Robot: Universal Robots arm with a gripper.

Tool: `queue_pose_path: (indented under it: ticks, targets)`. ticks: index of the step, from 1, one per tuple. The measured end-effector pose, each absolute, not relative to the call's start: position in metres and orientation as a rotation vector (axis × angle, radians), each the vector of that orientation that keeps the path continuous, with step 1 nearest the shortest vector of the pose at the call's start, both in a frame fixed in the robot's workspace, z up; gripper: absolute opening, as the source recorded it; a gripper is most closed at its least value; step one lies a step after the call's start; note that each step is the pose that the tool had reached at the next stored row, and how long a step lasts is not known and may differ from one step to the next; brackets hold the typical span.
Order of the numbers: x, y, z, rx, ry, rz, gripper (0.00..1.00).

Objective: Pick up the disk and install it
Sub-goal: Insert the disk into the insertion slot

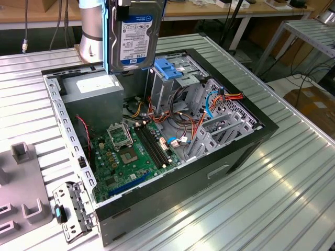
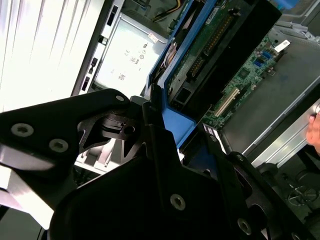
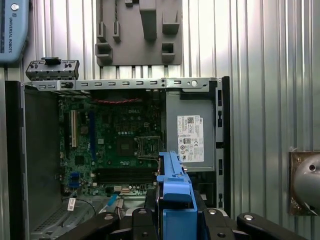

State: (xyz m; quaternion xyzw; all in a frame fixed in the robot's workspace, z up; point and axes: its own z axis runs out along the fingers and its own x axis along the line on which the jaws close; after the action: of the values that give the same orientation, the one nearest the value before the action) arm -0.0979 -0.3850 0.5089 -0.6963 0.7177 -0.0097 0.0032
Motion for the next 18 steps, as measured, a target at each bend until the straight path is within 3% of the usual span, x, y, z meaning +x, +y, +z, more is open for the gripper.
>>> queue_pose_path:
  ticks: [18]
  targets:
    - [-0.0958,-0.3904,0.5071,-2.183,2.250,-0.030,0.37]
